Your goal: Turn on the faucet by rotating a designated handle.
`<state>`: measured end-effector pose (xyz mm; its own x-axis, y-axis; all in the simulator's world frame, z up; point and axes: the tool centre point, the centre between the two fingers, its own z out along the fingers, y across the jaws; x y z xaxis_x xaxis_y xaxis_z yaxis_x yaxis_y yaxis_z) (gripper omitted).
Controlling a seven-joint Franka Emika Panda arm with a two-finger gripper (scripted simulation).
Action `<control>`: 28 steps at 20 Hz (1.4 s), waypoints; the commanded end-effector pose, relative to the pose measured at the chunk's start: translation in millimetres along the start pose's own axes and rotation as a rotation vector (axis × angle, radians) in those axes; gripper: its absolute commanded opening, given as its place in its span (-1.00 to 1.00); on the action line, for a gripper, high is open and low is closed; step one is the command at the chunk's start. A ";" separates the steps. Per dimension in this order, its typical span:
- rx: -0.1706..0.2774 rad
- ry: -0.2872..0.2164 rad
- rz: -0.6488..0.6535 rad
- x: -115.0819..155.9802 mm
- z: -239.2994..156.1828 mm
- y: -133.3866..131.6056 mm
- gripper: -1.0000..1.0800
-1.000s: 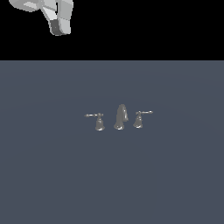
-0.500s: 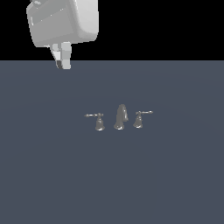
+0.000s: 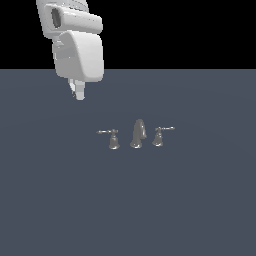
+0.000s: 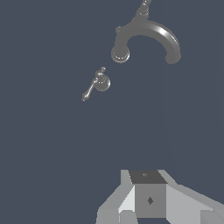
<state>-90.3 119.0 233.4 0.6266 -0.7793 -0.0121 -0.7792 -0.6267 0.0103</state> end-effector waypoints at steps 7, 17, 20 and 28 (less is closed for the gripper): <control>0.005 0.001 0.143 20.8 39.6 -30.8 -1.00; 0.007 0.007 0.334 56.6 92.2 -65.8 -1.00; 0.008 0.008 0.393 69.2 108.1 -75.2 -1.00; 0.011 0.011 0.520 98.4 141.0 -93.1 -1.00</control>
<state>36.1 103.3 95.6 0.1785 -0.9839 0.0015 -0.9839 -0.1785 0.0034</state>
